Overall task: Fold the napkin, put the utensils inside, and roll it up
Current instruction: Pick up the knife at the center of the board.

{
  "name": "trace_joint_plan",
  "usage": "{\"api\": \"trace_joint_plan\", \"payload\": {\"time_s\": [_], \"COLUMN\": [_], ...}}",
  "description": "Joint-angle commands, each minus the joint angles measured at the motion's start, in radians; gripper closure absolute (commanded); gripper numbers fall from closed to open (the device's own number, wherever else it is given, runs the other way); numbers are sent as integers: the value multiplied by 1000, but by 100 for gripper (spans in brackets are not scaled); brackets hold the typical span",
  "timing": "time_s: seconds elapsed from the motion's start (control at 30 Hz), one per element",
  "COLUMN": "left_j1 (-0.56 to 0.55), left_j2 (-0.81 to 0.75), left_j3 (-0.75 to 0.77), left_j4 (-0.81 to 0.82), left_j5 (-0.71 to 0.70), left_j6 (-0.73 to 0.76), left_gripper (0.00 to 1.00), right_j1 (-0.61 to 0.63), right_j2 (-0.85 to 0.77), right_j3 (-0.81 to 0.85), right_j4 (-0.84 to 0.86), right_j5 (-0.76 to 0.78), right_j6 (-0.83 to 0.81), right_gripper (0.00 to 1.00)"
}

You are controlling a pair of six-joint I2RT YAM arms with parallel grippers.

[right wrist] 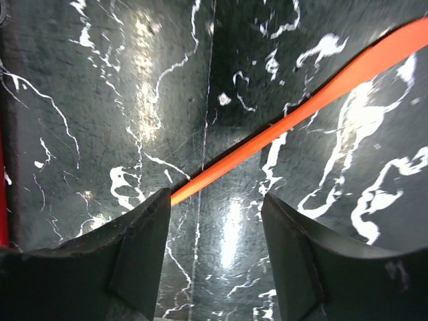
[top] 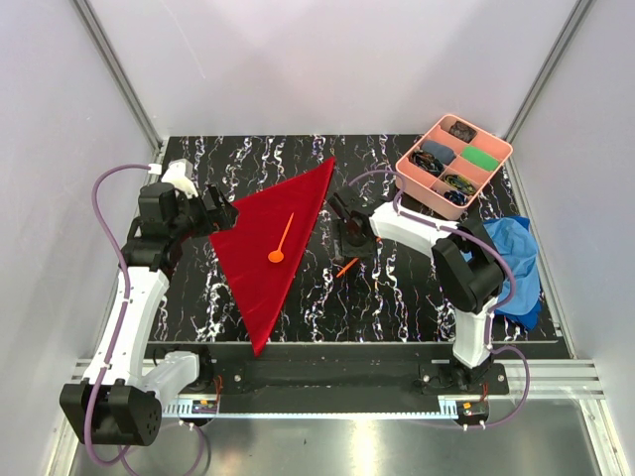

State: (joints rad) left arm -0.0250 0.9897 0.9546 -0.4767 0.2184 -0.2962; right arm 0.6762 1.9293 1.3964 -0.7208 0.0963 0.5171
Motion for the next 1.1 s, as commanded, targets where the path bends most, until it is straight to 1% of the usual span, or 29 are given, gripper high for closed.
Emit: {"api": "trace_joint_plan", "payload": {"time_s": [0.0,0.3,0.43,0.5,0.57,0.63,0.67,0.73,0.77,0.8,0.9,1.07], "left_j1": [-3,-3,-3,-3,-3,-3,-3,-3,-3,-3,-3,-3], "left_j2": [-14,-16,-17,-17,-16,-17,-17,-17,-16,-17,-14,-11], "left_j3": [-4,-4,-4,-4,-4,-4,-4,-5,-5,-4,-5,-5], "left_j4": [47,47,47,47,49,47,47,47,47,47,47,49], "left_j5": [29,24,27,29,30,30,30,30,29,33,33,41], "left_j6": [-6,-4,-6,-6,-6,-6,-6,-6,-7,-8,-9,-11], "left_gripper": [1,1,1,1,1,1,1,1,1,1,1,1], "right_j1": [-9,-43,-47,-47,-46,-46,-46,-47,-46,-46,-46,-26], "right_j2": [26,63,82,89,100,108,109,115,117,123,126,85], "right_j3": [-11,-19,-27,-25,-23,-25,-27,-30,-31,-33,-34,-31], "right_j4": [40,52,55,57,60,61,63,64,63,66,64,69], "right_j5": [-41,-6,8,0,-10,-24,-32,-36,-44,-50,-64,-69], "right_j6": [112,159,166,159,155,152,149,147,143,141,133,109], "right_gripper": [36,38,41,47,55,60,67,73,80,84,100,100]}}
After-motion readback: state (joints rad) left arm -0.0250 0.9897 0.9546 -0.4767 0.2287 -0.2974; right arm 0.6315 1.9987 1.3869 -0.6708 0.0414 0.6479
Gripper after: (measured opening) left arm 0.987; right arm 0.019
